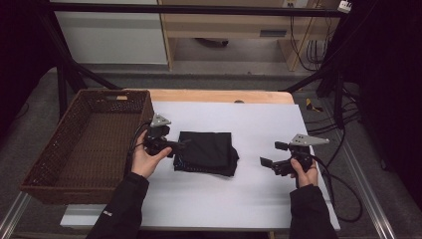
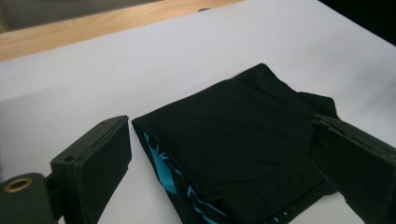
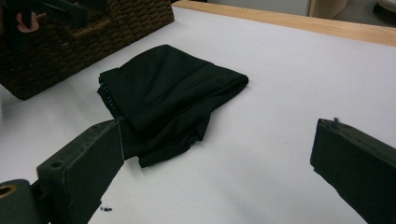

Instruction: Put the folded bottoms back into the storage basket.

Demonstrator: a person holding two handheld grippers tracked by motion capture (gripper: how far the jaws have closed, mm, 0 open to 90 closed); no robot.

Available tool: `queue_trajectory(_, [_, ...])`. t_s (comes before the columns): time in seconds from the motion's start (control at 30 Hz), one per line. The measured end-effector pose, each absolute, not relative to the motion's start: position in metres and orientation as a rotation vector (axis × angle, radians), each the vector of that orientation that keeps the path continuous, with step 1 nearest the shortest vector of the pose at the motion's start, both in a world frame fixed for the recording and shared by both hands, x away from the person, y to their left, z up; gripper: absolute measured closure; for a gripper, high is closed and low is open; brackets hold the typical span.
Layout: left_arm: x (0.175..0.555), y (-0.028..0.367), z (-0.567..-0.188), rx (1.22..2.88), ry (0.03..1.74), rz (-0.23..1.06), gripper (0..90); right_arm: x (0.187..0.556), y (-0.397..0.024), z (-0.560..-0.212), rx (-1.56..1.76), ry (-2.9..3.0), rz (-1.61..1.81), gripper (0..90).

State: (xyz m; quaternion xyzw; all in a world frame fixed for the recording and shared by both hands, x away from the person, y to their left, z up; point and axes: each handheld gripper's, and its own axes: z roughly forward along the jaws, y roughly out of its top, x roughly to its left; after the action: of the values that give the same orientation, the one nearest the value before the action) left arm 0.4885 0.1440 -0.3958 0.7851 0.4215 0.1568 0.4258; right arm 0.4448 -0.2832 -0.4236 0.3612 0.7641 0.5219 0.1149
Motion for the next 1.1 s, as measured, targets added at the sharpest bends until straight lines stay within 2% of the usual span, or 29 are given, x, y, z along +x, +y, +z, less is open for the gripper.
queue_trajectory(0.2, [0.5, 0.141, -0.412, 1.986, 1.087, 0.328, 6.9, 0.445, -0.283, -0.424, 1.06, 2.241, 1.53, 2.8])
queue_trajectory(0.53, [0.514, 0.145, -0.432, 1.994, 1.155, 0.292, 9.7, 0.445, -0.283, -0.424, 1.06, 2.244, 1.528, 2.8])
queue_trajectory(0.9, [0.522, 0.145, -0.453, 2.017, 1.215, 0.287, 18.7, 0.445, -0.283, -0.425, 1.061, 2.245, 1.526, 2.8])
queue_trajectory(1.1, [0.525, 0.146, -0.459, 2.036, 1.242, 0.291, 26.7, 0.445, -0.282, -0.425, 1.063, 2.248, 1.526, 2.8])
